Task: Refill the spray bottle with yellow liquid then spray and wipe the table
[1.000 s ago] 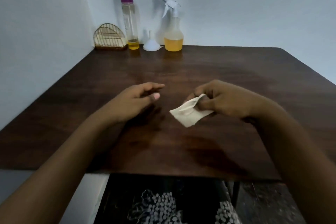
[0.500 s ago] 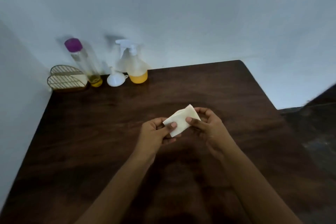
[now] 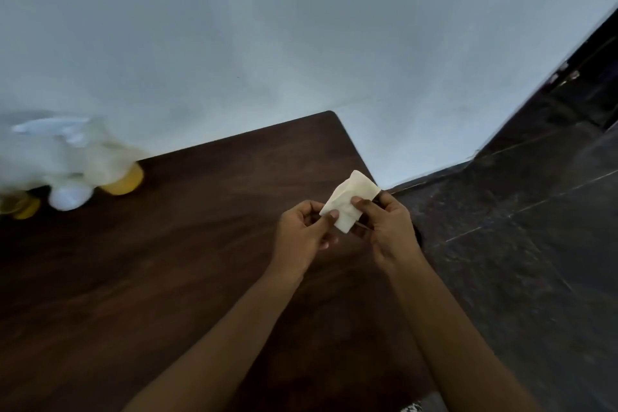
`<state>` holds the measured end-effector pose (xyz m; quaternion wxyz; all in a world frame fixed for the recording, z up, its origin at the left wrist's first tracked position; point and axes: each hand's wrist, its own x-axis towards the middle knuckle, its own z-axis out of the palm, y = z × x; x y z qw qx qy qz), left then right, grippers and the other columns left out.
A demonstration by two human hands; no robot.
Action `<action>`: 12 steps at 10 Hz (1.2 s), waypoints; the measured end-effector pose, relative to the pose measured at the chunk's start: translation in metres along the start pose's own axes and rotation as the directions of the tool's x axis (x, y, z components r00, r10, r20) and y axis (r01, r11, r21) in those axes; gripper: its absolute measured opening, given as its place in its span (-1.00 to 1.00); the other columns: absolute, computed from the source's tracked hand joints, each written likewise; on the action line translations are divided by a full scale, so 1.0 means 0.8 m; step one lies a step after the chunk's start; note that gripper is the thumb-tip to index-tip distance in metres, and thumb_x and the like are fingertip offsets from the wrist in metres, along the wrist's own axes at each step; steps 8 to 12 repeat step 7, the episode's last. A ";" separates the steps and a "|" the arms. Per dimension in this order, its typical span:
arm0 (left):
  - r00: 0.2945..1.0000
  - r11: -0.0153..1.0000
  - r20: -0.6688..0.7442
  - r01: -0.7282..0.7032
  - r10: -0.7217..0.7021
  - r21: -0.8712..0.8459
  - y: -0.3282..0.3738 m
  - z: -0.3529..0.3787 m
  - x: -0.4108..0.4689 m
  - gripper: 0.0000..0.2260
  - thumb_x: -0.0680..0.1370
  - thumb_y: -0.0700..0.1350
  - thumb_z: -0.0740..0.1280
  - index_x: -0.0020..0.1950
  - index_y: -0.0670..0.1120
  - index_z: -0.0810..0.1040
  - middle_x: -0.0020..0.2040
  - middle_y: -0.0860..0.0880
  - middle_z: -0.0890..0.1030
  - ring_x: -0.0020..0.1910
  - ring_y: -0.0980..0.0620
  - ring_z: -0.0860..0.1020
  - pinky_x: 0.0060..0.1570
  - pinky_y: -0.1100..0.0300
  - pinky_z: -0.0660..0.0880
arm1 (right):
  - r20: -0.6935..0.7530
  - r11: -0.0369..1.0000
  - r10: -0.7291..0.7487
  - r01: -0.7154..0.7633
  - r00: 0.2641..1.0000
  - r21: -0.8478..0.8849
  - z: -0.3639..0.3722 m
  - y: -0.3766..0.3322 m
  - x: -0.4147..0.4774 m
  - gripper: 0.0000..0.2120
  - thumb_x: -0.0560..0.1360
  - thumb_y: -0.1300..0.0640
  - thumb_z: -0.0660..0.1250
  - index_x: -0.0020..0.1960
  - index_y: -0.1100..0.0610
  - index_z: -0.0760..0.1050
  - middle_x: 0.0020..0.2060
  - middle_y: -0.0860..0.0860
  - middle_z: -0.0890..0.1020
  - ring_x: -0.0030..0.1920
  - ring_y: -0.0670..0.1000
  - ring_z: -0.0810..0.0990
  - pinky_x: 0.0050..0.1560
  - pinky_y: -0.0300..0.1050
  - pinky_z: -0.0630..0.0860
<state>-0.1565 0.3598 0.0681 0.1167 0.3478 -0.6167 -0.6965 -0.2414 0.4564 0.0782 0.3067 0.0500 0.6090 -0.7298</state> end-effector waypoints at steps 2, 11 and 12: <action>0.975 0.754 0.023 -0.186 0.222 0.630 -0.051 0.145 0.137 -0.85 0.48 -0.06 0.36 0.04 0.03 0.59 0.05 0.03 0.63 0.07 0.06 0.55 0.10 0.11 0.47 | -0.216 0.990 0.079 -0.103 0.973 -0.098 -0.152 -0.021 0.176 -0.89 0.50 0.32 0.30 0.00 0.17 0.49 -0.10 0.13 0.60 -0.17 0.05 0.60 -0.23 -0.02 0.60; 0.948 0.202 0.035 -0.103 0.317 0.974 -0.113 0.191 0.219 -0.44 0.59 0.13 -0.04 0.53 -0.11 0.08 0.55 -0.07 0.12 0.53 -0.04 0.04 0.46 -0.04 -0.04 | -0.345 0.414 0.196 -0.396 0.918 -0.819 -0.300 0.100 0.420 -0.63 0.46 0.24 0.27 0.27 0.20 0.46 0.20 0.21 0.54 0.21 0.18 0.50 0.15 -0.05 0.43; 0.948 0.202 0.035 -0.103 0.317 0.974 -0.113 0.191 0.219 -0.44 0.59 0.13 -0.04 0.53 -0.11 0.08 0.55 -0.07 0.12 0.53 -0.04 0.04 0.46 -0.04 -0.04 | -0.345 0.414 0.196 -0.396 0.918 -0.819 -0.300 0.100 0.420 -0.63 0.46 0.24 0.27 0.27 0.20 0.46 0.20 0.21 0.54 0.21 0.18 0.50 0.15 -0.05 0.43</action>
